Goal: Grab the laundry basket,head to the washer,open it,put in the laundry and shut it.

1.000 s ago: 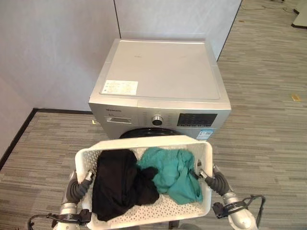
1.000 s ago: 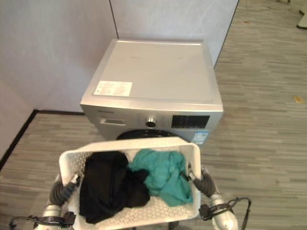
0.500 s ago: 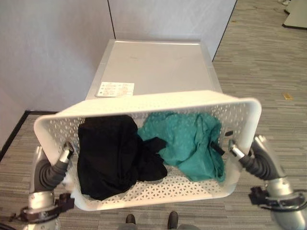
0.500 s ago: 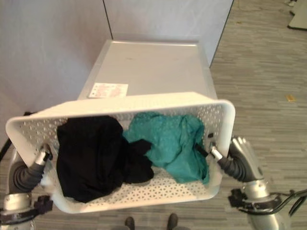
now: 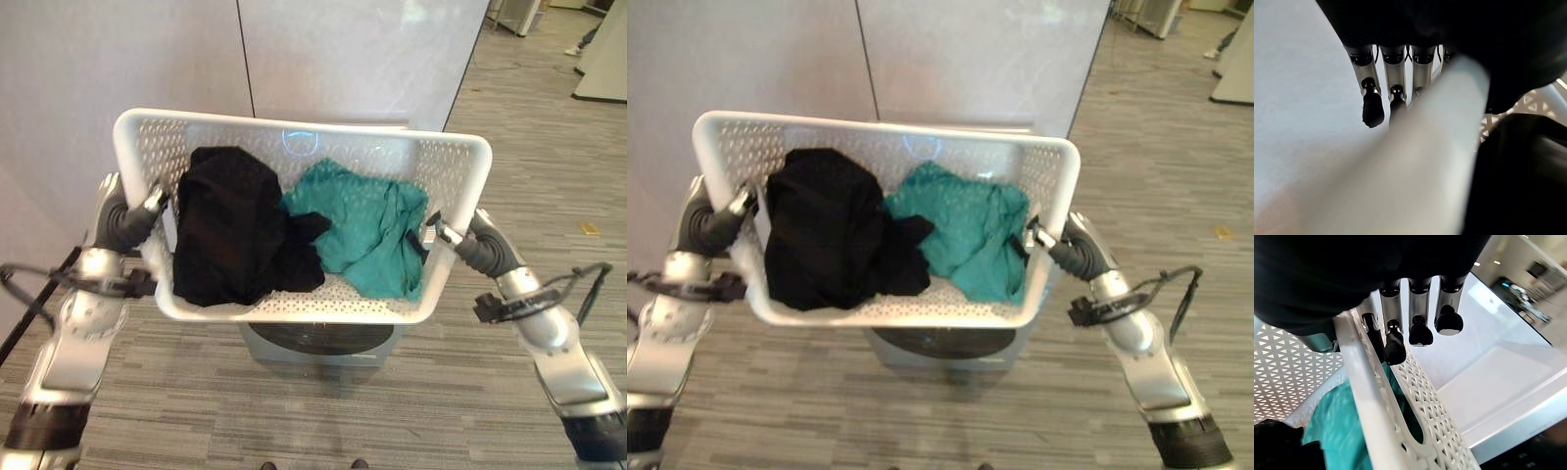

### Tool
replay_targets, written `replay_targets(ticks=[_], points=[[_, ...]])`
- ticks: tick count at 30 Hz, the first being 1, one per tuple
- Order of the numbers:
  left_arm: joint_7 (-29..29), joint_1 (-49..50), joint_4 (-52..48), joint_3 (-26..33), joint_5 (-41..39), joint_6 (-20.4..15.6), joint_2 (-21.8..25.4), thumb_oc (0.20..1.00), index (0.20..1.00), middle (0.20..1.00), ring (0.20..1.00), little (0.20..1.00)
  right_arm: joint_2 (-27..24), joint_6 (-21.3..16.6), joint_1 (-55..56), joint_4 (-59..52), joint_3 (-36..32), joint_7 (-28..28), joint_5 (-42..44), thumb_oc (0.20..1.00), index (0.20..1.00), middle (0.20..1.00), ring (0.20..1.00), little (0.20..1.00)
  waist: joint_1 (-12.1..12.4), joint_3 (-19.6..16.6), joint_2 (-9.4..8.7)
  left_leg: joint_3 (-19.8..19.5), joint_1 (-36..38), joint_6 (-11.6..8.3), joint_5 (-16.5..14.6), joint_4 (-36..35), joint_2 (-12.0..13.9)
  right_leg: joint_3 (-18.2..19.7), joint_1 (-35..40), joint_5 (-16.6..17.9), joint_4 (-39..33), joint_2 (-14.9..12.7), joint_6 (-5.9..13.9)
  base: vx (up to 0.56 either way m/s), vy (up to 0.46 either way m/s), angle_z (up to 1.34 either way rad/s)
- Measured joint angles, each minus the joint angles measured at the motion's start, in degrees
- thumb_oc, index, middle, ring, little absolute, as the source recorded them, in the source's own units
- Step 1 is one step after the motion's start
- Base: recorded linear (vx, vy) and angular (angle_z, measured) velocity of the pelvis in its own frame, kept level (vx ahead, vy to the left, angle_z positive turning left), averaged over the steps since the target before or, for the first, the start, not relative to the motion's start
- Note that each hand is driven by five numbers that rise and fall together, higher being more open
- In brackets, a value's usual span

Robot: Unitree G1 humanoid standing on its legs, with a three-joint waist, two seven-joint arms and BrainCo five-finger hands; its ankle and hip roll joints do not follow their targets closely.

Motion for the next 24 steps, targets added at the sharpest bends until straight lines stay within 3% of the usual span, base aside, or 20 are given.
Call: replay_targets(ticks=[1,2,3,6,8,9,10,13,17,24], points=[[-0.07,-3.17,2.55,-2.40,-0.12,0.36,0.36,0.200,0.200,0.200,0.200,0.200,-0.74,0.39,-2.21,2.63,1.21,-0.02,1.01,0.200,0.200,0.200,0.200,0.200,-0.10,0.00,0.01,-0.02,0.06,0.00,0.00,0.03,-0.02,-0.01,0.04,0.00,0.00,-0.02,-0.01,-0.02,-0.002,0.05],[0.27,-11.72,10.11,-10.19,-1.82,1.86,1.18,0.200,0.200,0.200,0.200,0.200,-5.20,1.48,-8.85,10.21,7.13,-0.29,2.29,0.200,0.200,0.200,0.200,0.200,-0.08,0.01,0.00,-0.28,-0.05,-0.01,0.20,0.17,-0.16,-0.17,0.10,0.11,0.02,-0.12,-0.06,-0.03,0.000,0.05],[0.34,-17.43,15.14,-14.80,-2.37,2.66,1.14,0.200,0.200,0.200,0.200,0.200,-6.58,2.31,-14.22,15.66,10.40,-0.43,3.51,0.200,0.200,0.200,0.200,0.200,-0.24,0.00,0.00,-0.33,-0.16,-0.05,0.33,0.17,-0.19,-0.28,-0.01,0.21,0.01,-0.18,-0.10,-0.03,0.007,0.04],[1.11,-37.14,35.70,-29.55,-9.56,5.21,-1.59,0.200,0.200,0.200,0.200,0.200,-6.20,4.72,-37.18,34.69,22.81,-3.79,7.67,0.200,0.200,0.200,0.200,0.200,-1.54,0.06,0.06,-0.30,-1.65,-0.19,0.79,0.37,-0.15,-0.30,-1.52,0.73,0.02,-0.13,-0.16,-0.01,0.010,-0.01],[1.79,-44.26,45.87,-34.58,-13.43,5.49,-4.37,0.200,0.200,0.200,0.200,0.200,-4.51,5.76,-47.12,45.43,29.49,-5.18,8.66,0.200,0.200,0.200,0.200,0.200,-2.04,0.09,0.04,-0.30,-1.93,-0.19,0.84,0.48,-0.10,-0.37,-1.72,0.88,0.03,-0.11,-0.34,0.00,0.000,0.00],[1.73,-47.07,49.03,-36.16,-14.07,6.33,-5.88,0.200,0.200,0.200,0.200,0.200,-4.05,7.21,-50.97,49.36,32.31,-4.86,8.92,0.200,0.200,0.200,0.200,0.200,-1.99,0.10,0.02,-0.25,-2.10,-0.15,0.94,0.46,-0.05,-0.32,-1.89,0.92,0.03,-0.07,-0.36,0.00,0.000,0.00],[2.14,-47.13,47.16,-34.84,-15.24,6.09,-6.00,0.200,0.200,0.200,0.200,0.200,-4.22,7.65,-51.40,49.29,30.60,-5.10,9.53,0.200,0.200,0.200,0.200,0.200,-2.00,0.10,0.01,-0.28,-2.40,-0.15,0.94,0.31,0.00,-0.33,-2.25,0.91,0.03,-0.01,-0.38,0.00,0.000,0.00],[2.97,-49.56,48.92,-36.28,-15.89,6.22,-8.17,0.200,0.200,0.200,0.200,0.200,-3.37,7.31,-54.08,55.63,33.41,-4.95,10.29,0.200,0.200,0.200,0.200,0.200,-1.89,0.12,0.00,-0.37,-2.82,-0.15,0.93,0.12,0.00,-0.41,-2.69,0.91,0.03,-0.02,-0.40,-0.01,0.003,0.01],[2.61,-55.26,61.87,-39.86,-19.73,4.73,-13.29,0.200,0.200,0.200,0.200,0.200,0.55,6.72,-62.21,67.71,38.51,-4.58,11.49,0.200,0.200,0.200,0.200,0.200,-2.01,0.74,-0.84,-0.83,-4.02,-0.23,1.00,0.10,-0.02,-0.91,-3.78,0.89,0.02,-0.01,-0.49,-0.03,0.007,0.03],[1.91,-59.14,66.23,-42.13,-20.10,4.29,-15.27,0.200,0.200,0.200,0.200,0.200,2.56,6.52,-66.08,75.73,39.37,-2.28,12.99,0.200,0.200,0.200,0.200,0.200,-1.70,1.12,-1.57,-1.25,-5.34,-0.24,1.30,0.27,-0.04,-1.49,-4.67,0.94,0.02,-0.05,-0.58,-0.01,0.004,0.05]])
